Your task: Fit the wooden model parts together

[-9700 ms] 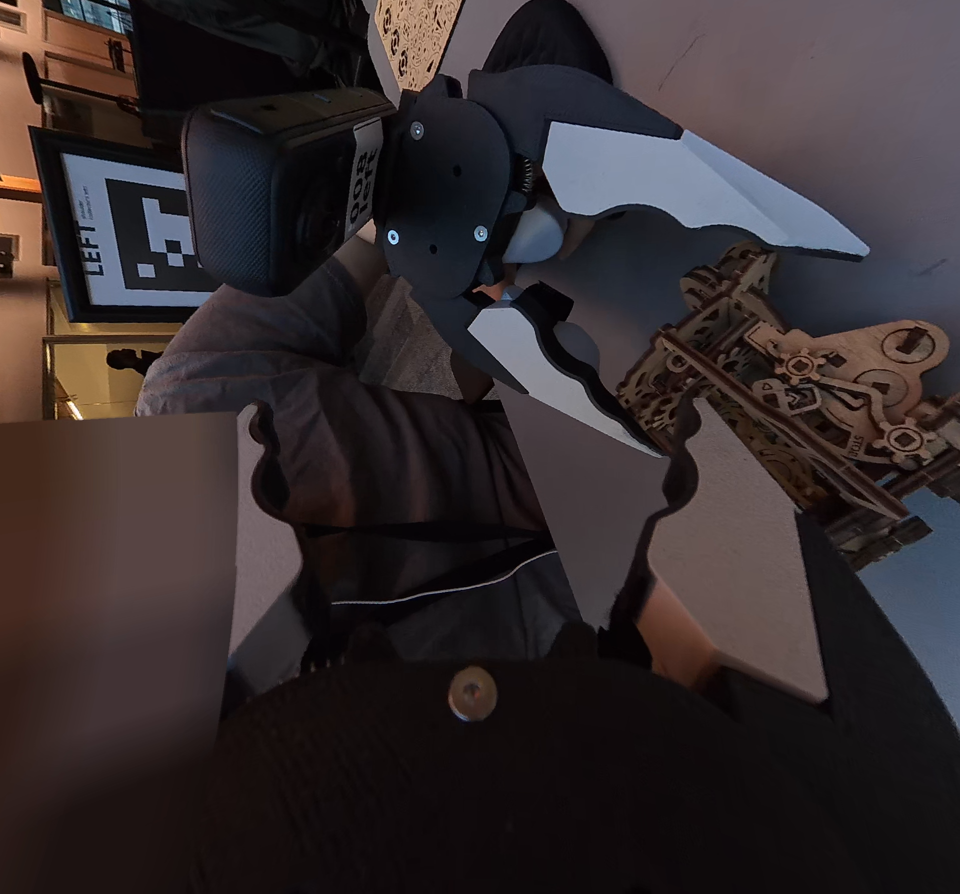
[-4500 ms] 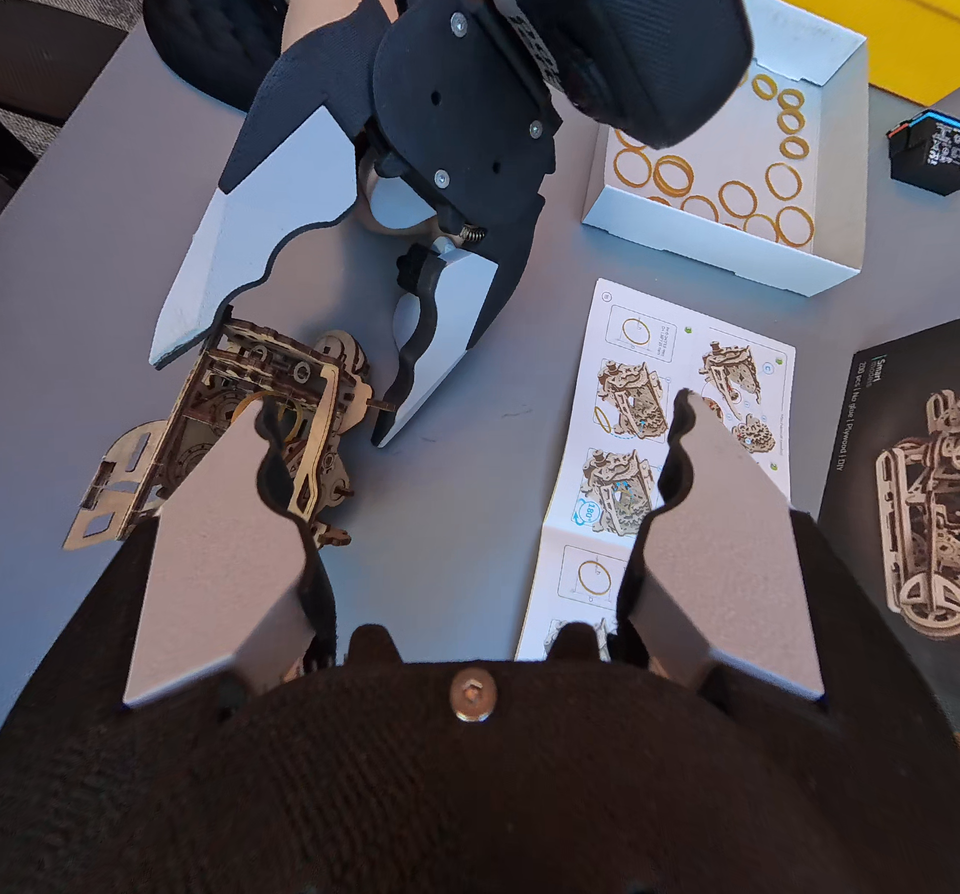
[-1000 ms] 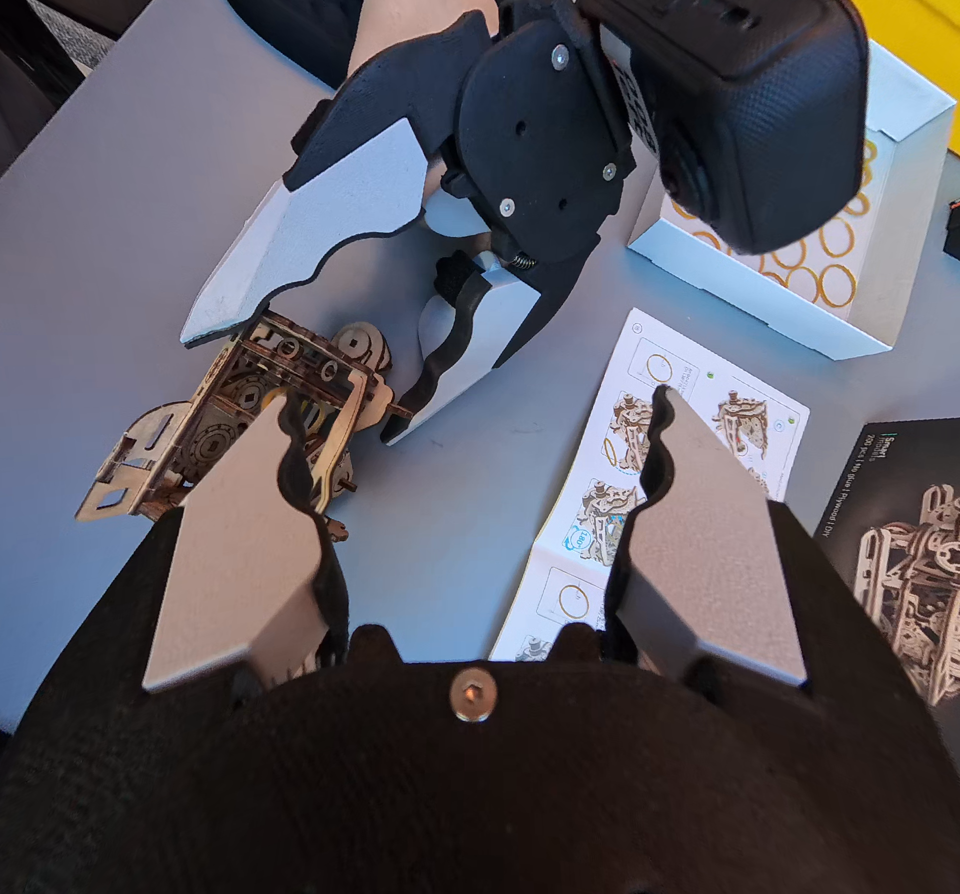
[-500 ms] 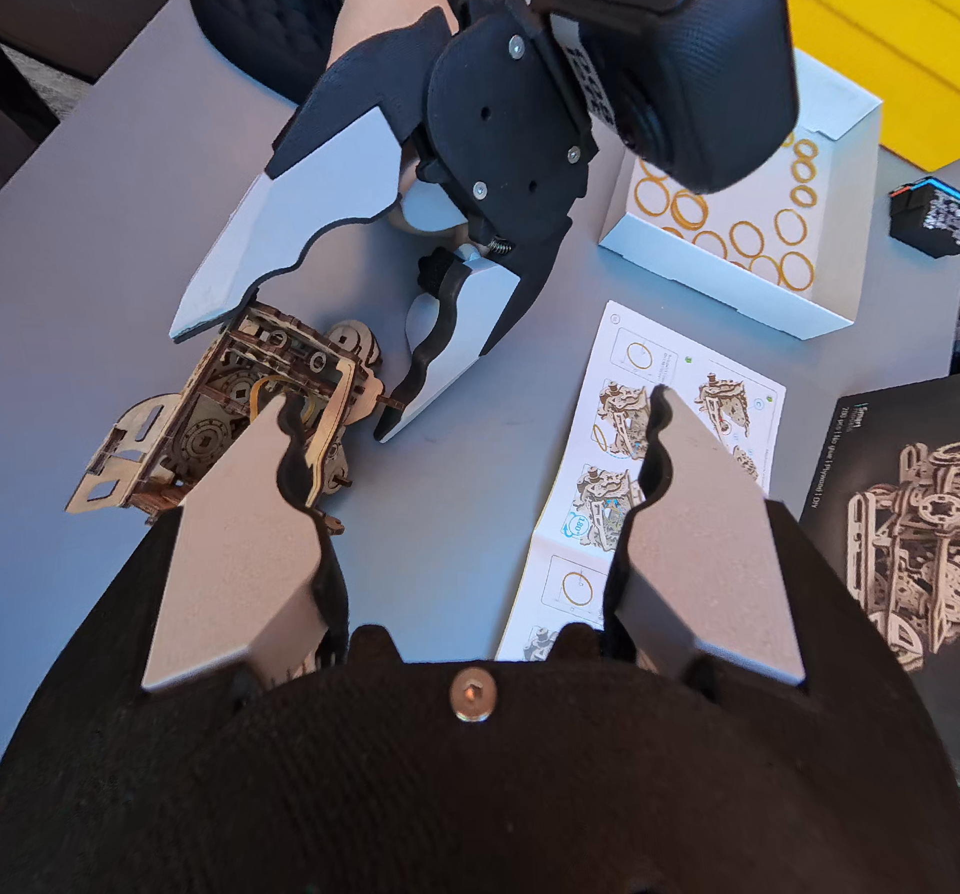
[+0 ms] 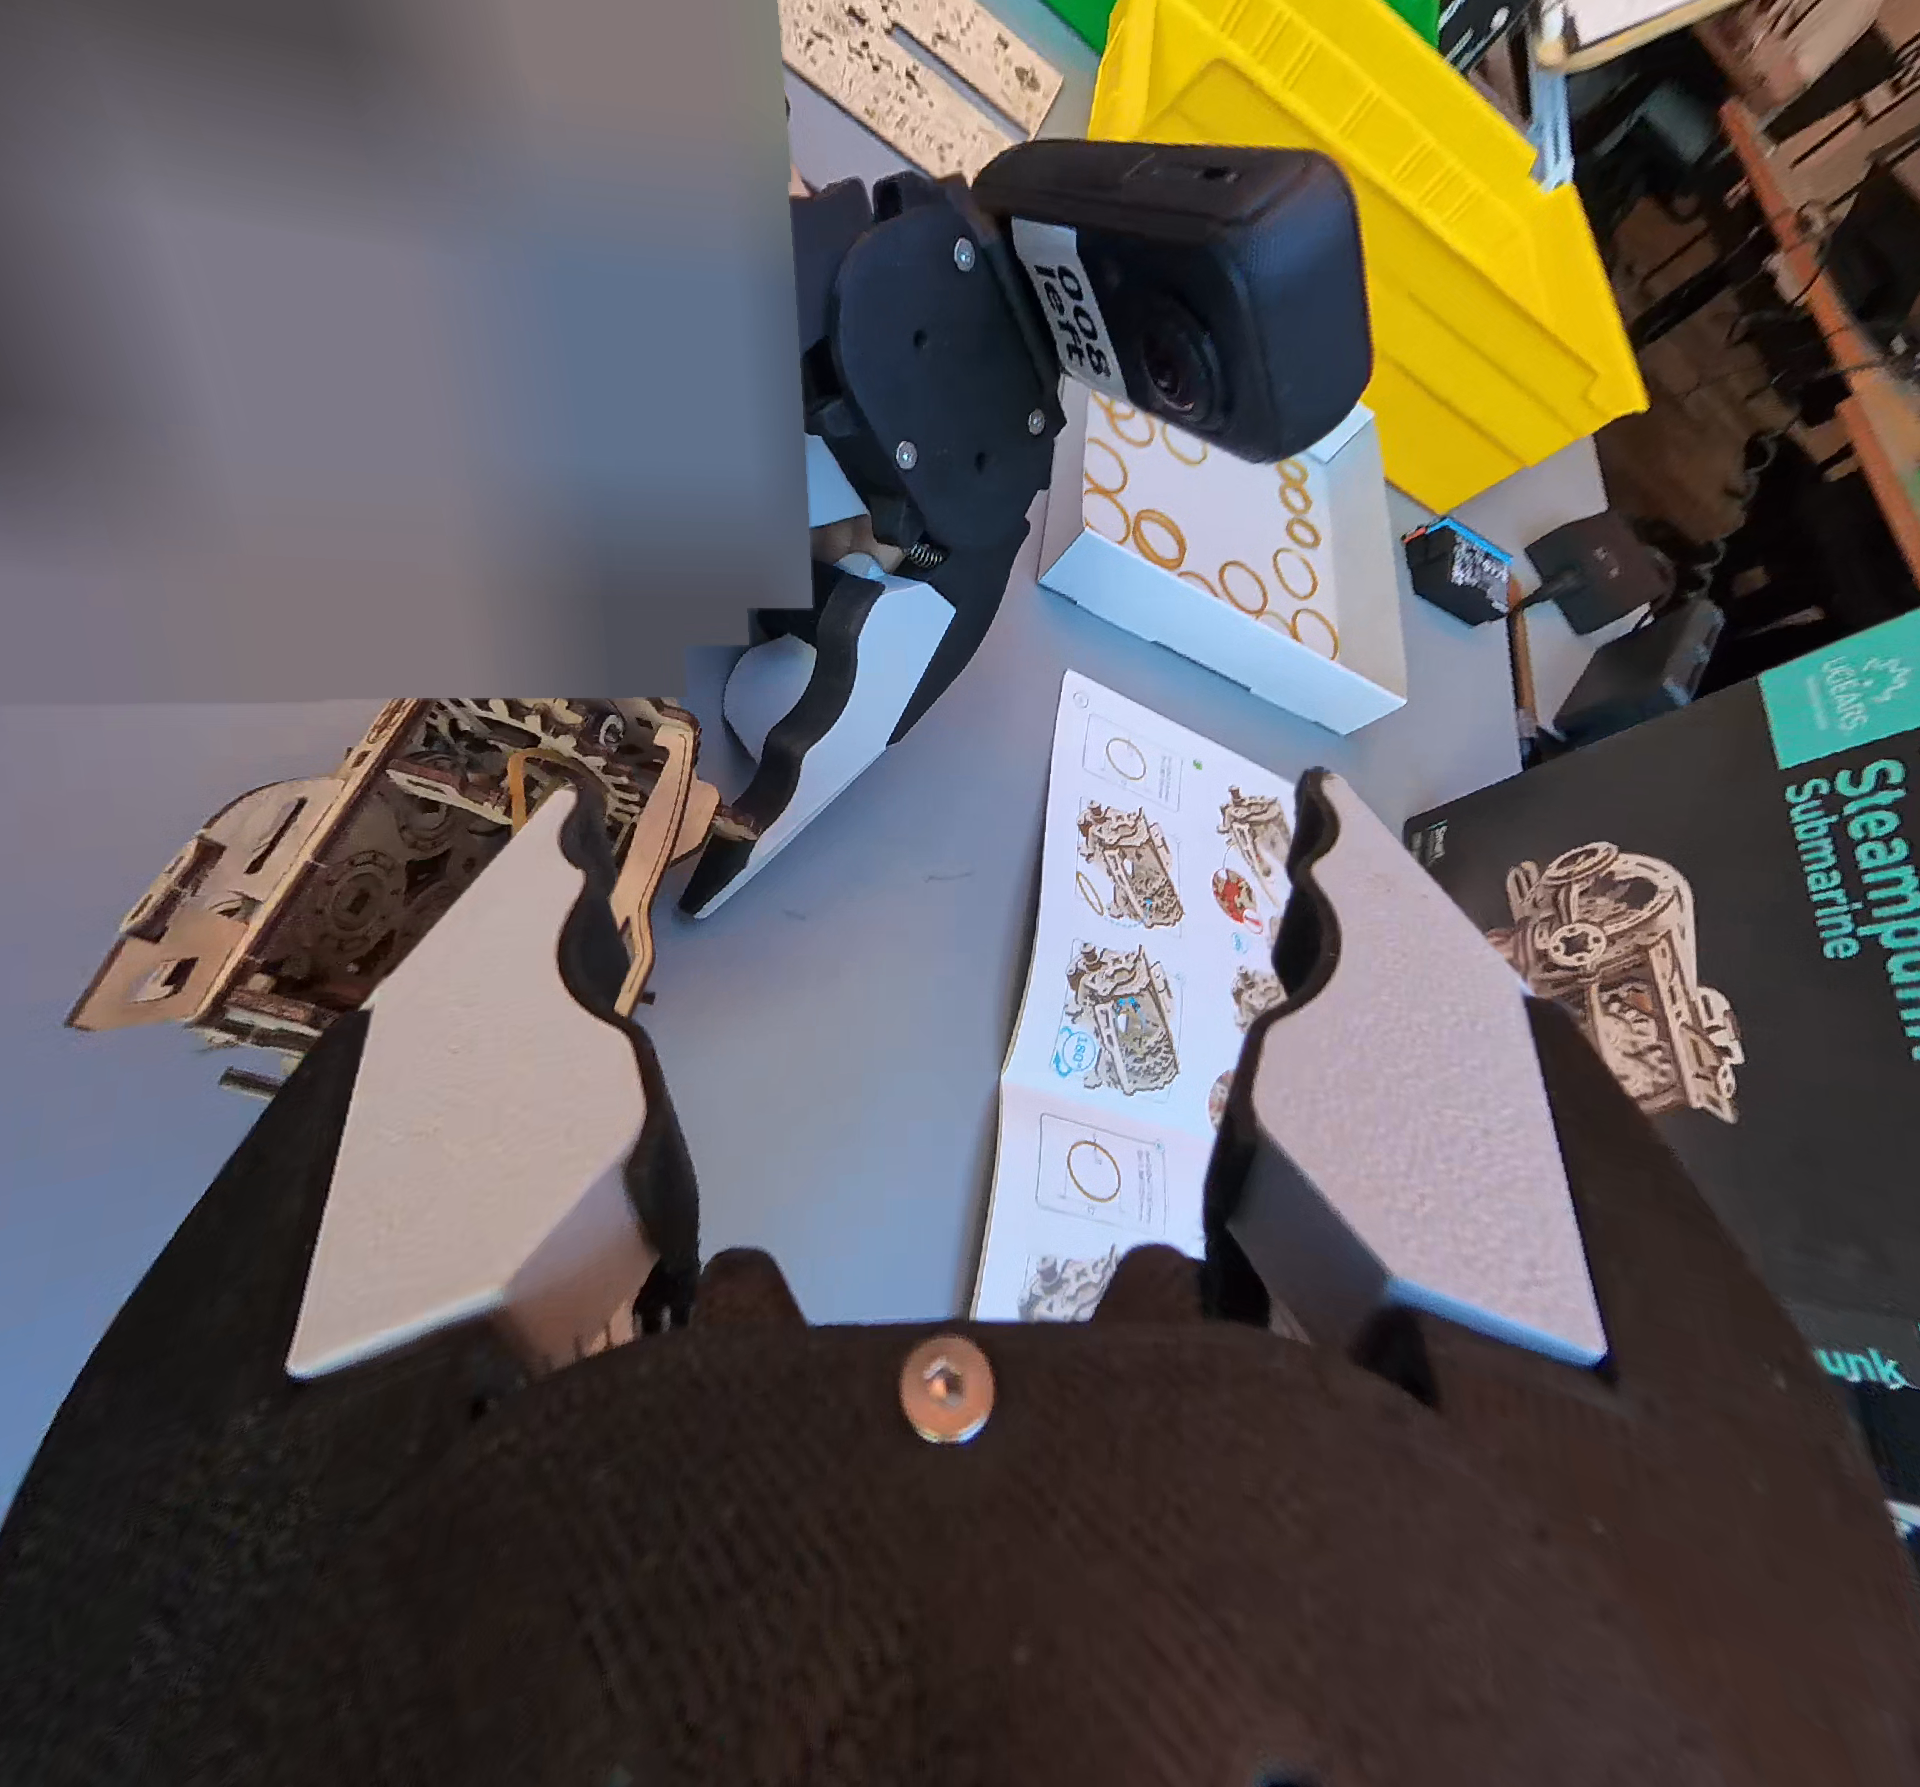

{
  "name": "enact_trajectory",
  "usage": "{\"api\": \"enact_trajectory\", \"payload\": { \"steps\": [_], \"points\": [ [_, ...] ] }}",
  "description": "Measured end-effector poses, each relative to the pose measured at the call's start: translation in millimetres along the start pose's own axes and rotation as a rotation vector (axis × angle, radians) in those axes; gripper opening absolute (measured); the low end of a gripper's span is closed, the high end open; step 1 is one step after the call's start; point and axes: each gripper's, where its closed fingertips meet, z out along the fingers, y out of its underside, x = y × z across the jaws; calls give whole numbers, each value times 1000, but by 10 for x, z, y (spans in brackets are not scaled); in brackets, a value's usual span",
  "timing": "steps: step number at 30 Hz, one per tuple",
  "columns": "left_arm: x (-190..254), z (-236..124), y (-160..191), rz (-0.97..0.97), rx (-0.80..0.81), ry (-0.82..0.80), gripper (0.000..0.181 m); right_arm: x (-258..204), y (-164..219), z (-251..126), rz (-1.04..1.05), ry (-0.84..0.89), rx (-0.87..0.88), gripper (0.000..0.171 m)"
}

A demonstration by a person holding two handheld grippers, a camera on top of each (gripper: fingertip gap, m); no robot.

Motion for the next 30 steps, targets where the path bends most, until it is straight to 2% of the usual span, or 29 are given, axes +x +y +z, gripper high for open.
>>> {"api": "enact_trajectory", "payload": {
  "steps": [1, 7, 19, 24, 26, 30],
  "points": [
    [-1, 0, 0, -2, 1, 1, 86, 4, -15, 4, -9, 8, 23, 130],
    [-5, -2, -6, -13, 3, 8, 86, 2, -62, 42, -89, 32, 63, 130],
    [-5, 1, -5, -8, 2, 6, 86, -13, -64, 139, -99, -67, 61, 133],
    [-1, 4, -3, 6, 1, -2, 86, -58, 70, 203, 85, -175, -18, 132],
    [0, 5, -2, 9, 1, -5, 86, -107, 185, 217, 218, -230, -86, 134],
    [2, 9, 1, 53, -1, -35, 86, -93, 223, 126, 499, -257, -109, 134]
  ]
}}
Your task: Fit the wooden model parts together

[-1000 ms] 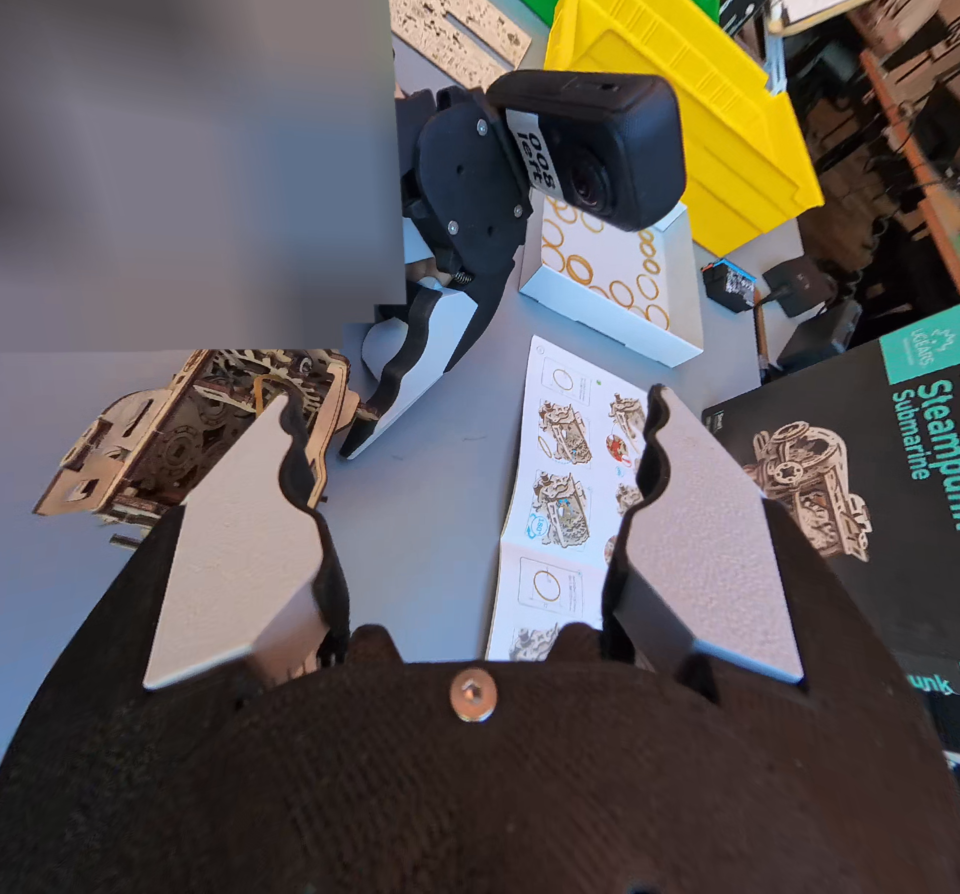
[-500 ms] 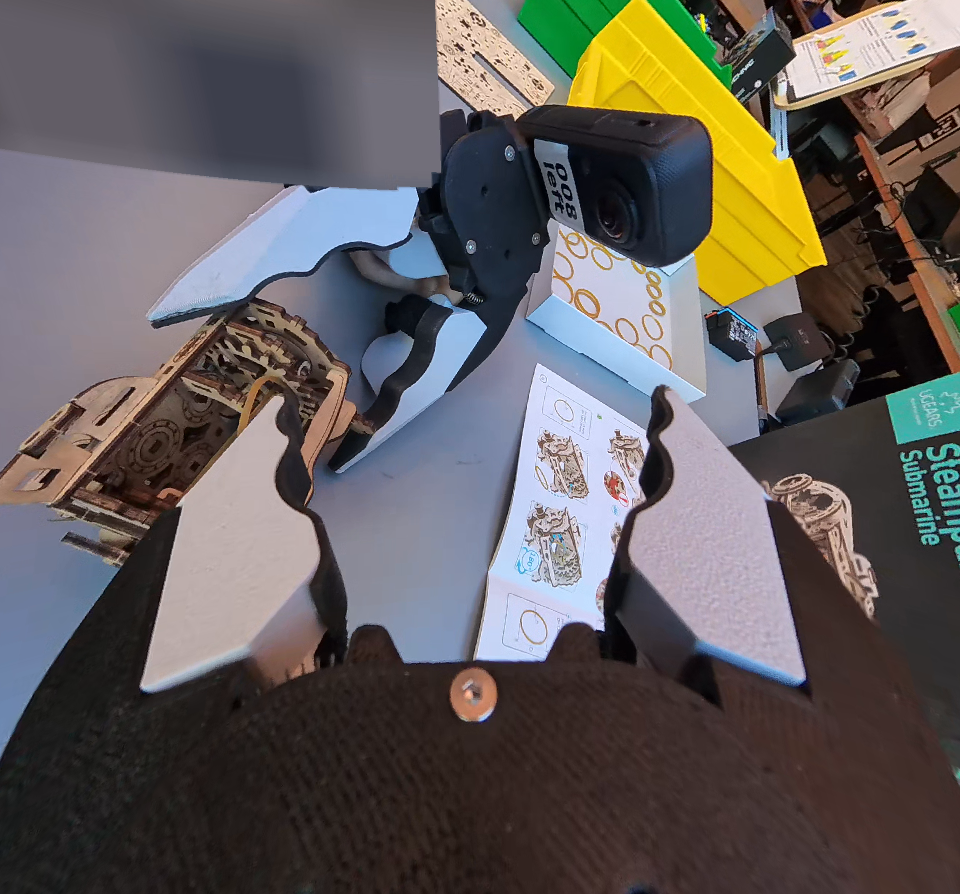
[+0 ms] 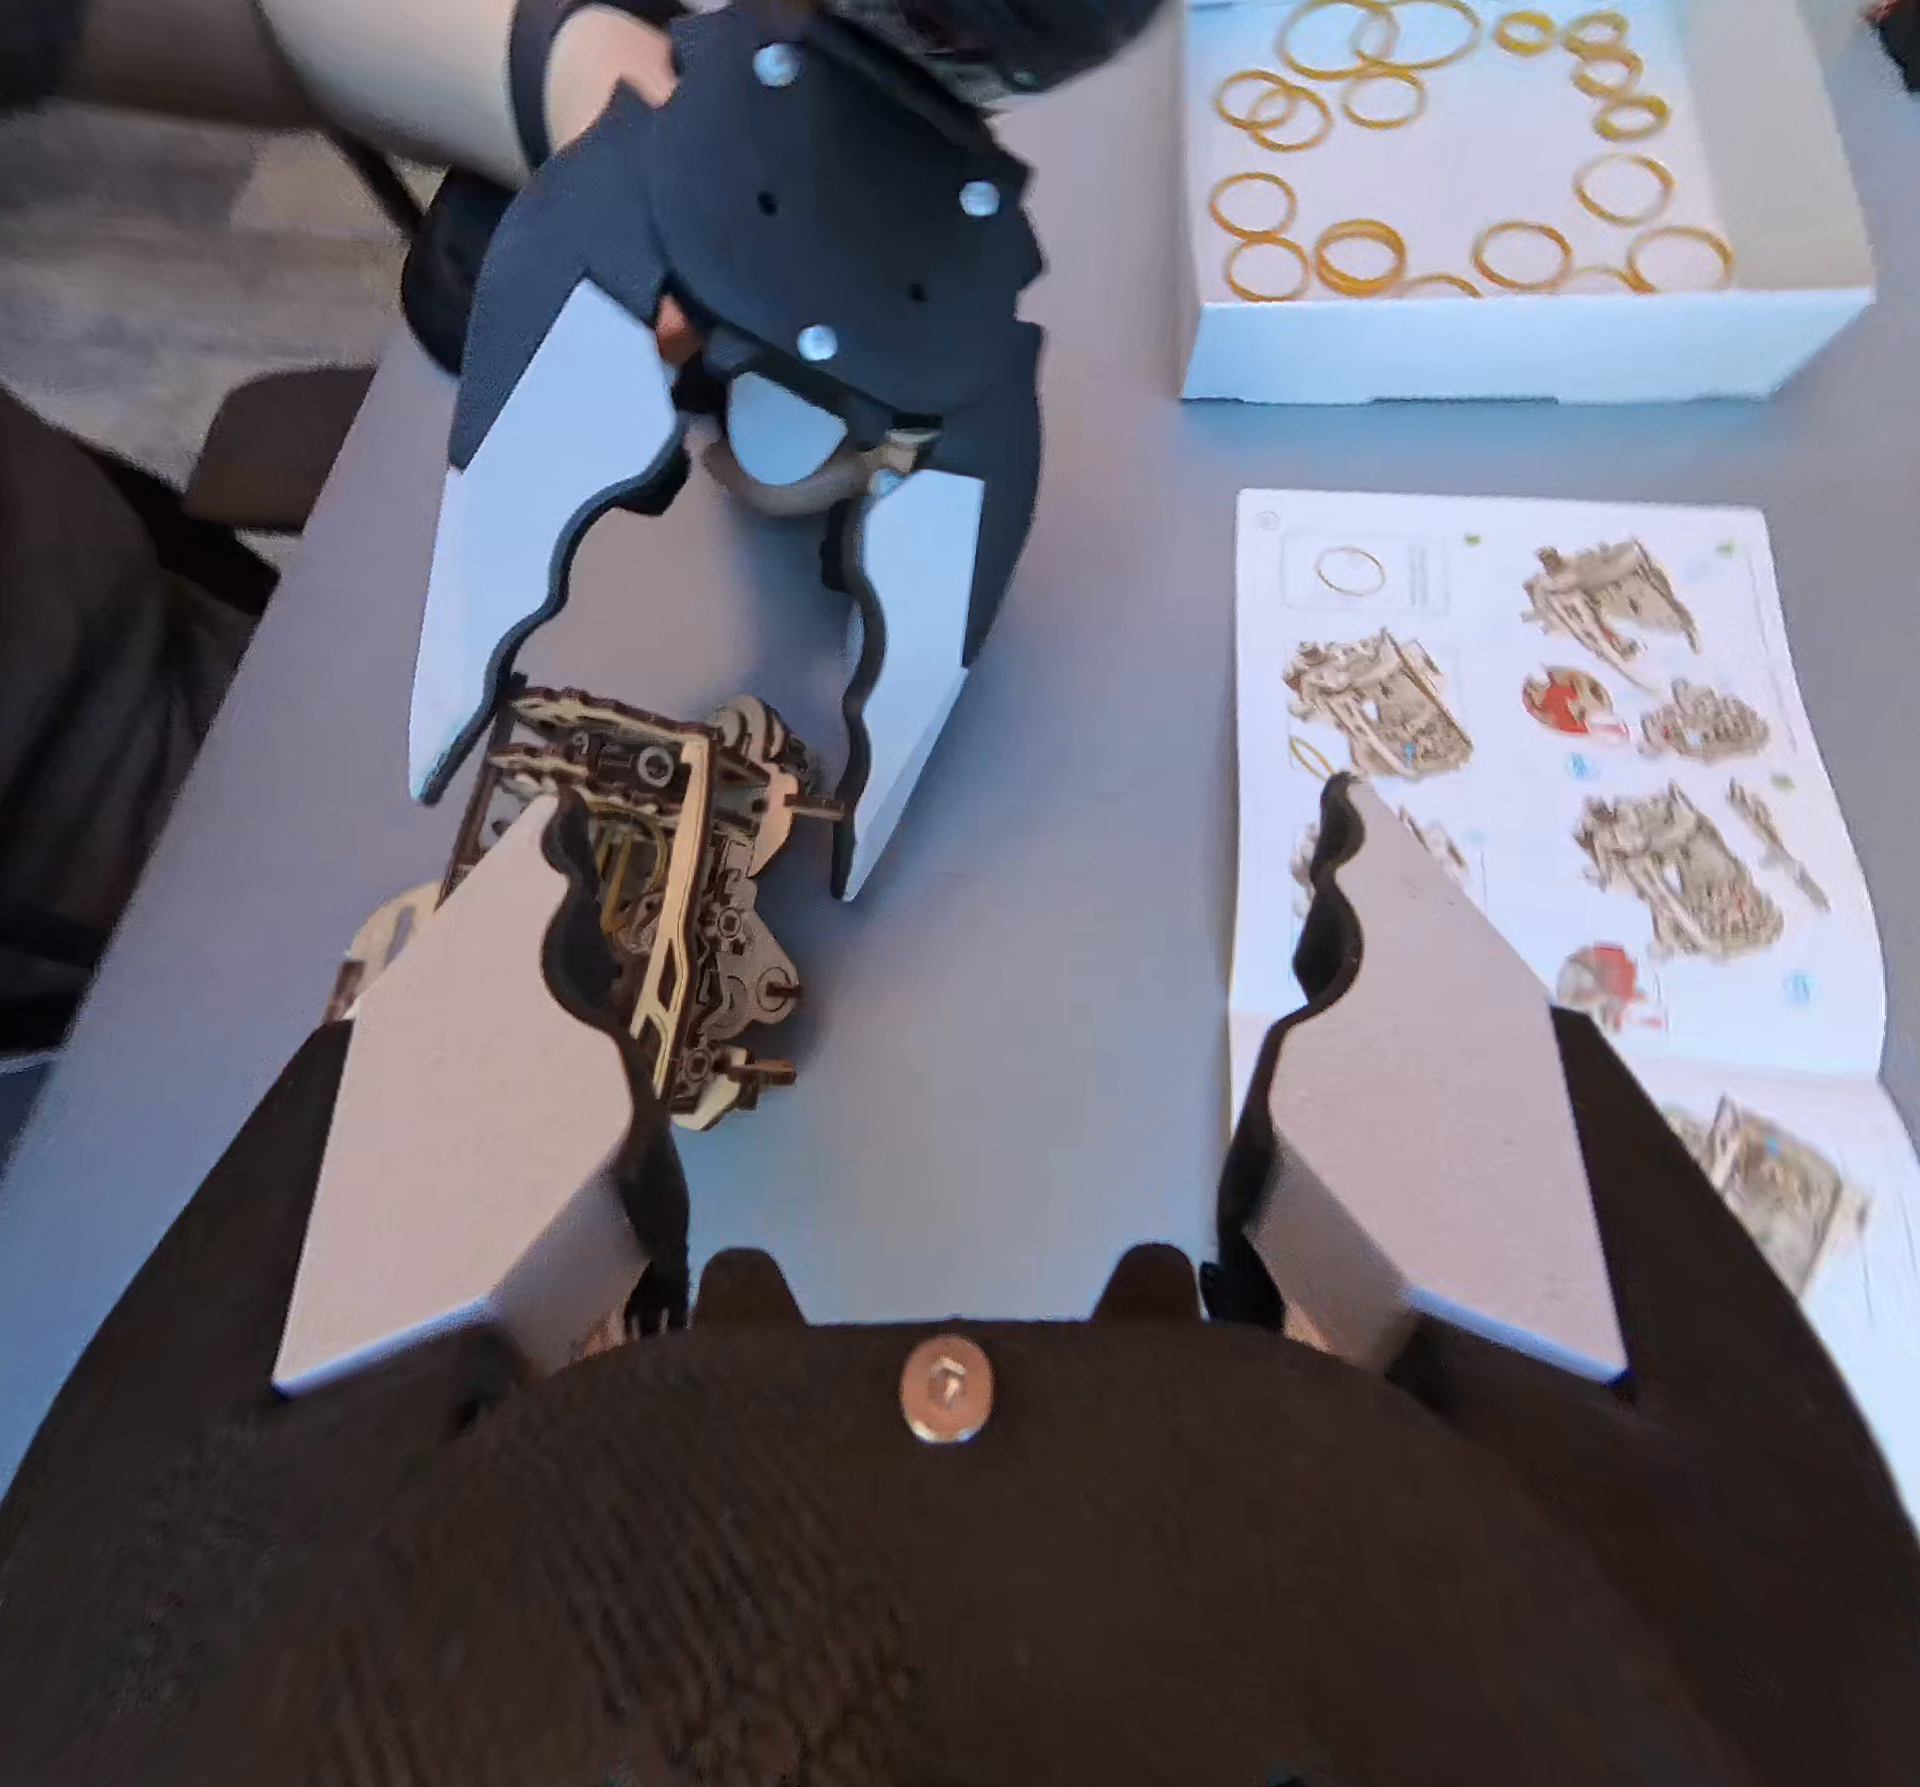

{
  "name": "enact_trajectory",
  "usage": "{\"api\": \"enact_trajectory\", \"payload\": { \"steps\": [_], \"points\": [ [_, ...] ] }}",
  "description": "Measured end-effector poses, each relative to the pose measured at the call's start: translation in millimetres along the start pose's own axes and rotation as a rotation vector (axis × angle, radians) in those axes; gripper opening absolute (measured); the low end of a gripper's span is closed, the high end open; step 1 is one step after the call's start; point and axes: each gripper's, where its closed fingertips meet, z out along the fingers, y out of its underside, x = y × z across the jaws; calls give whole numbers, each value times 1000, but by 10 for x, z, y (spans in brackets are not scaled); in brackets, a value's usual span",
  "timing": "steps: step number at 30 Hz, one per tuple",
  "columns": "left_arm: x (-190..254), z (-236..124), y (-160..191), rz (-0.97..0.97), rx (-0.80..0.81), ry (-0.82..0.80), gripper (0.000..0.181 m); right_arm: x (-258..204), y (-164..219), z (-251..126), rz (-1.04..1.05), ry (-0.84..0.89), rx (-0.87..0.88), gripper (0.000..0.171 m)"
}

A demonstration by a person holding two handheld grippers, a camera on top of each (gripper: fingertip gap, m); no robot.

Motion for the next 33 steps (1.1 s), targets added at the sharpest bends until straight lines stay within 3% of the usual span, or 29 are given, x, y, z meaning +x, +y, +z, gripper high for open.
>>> {"api": "enact_trajectory", "payload": {
  "steps": [4, 8, 12, 17, 29, 33],
  "points": [
    [-7, 11, -1, 101, -5, -71, 85, 120, 79, -169, 242, 93, -53, 139],
    [-25, 24, -24, 218, -4, -161, 86, -57, 310, -174, 525, 19, -195, 151],
    [-32, 32, -41, 309, -6, -236, 86, 20, 544, -195, 581, 132, -320, 152],
    [-92, 4, -68, 273, 16, -278, 86, 88, 593, -275, 638, 244, -367, 153],
    [-178, -42, -105, 495, -31, -537, 86, -53, 580, -688, 816, 366, -144, 151],
    [-167, -26, -94, 580, -63, -583, 86, -122, 460, -783, 618, 413, 0, 146]
  ]
}}
